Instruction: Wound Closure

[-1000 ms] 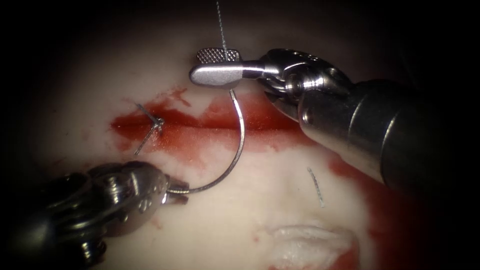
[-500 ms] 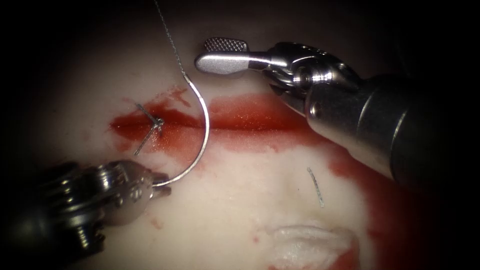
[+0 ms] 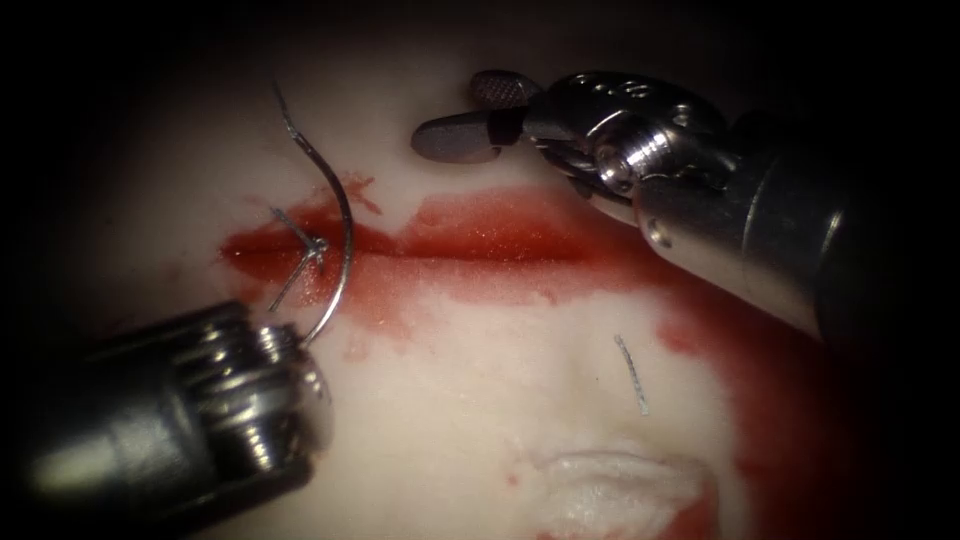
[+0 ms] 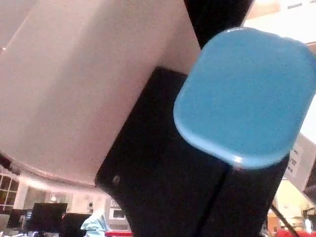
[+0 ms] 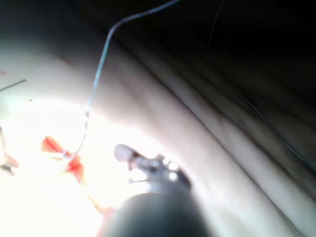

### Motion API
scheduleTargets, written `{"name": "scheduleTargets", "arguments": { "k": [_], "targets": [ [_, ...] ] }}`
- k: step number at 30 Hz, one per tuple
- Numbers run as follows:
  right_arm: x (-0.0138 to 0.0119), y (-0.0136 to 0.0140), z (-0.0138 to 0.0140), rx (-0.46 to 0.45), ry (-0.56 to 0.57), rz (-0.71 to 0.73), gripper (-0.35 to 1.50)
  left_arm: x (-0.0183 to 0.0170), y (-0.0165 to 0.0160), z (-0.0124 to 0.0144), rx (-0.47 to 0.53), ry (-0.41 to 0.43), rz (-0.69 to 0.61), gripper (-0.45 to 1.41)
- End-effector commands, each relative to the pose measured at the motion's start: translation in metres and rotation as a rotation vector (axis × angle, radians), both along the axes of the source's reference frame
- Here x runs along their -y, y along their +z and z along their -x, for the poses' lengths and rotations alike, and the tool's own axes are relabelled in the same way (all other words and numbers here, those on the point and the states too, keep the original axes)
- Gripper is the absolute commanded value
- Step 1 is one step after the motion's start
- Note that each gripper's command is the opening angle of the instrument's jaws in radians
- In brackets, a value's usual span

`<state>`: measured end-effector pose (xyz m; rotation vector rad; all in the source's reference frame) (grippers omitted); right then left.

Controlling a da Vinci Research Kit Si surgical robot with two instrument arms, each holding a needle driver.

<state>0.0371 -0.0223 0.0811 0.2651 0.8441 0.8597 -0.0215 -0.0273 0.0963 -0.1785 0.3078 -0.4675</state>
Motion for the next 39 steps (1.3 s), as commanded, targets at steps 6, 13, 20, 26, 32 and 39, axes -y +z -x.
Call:
{"name": "scheduleTargets", "arguments": {
  "k": [6, 13, 20, 26, 32, 39],
  "targets": [
    [0.0012, -0.0028, -0.0039, 0.007, -0.052, -0.056, 0.79, -0.0008, -0.0007, 0.0012, -0.014, 0.006, 0.054, -0.45],
    [0.0032, -0.0043, -0.0063, -0.004, -0.092, -0.077, 0.67, -0.0011, -0.0004, 0.0011, 0.031, -0.052, -0.036, -0.45],
    [0.0038, -0.0035, -0.0072, 0.052, -0.129, -0.058, 0.57, -0.0012, -0.0008, 0.0011, 0.046, -0.068, -0.036, -0.45],
    [0.0042, -0.0020, -0.0074, 0.093, -0.143, -0.039, 0.61, -0.0010, -0.0015, 0.0014, 0.057, -0.074, -0.036, -0.45],
    [0.0037, -0.0015, -0.0076, 0.099, -0.122, -0.010, 0.94, -0.0008, -0.0016, 0.0017, 0.062, -0.077, -0.034, -0.45],
    [0.0035, -0.0017, -0.0079, 0.045, -0.091, 0.008, 0.83, -0.0007, -0.0016, 0.0019, 0.067, -0.079, -0.031, -0.45]
  ]
}}
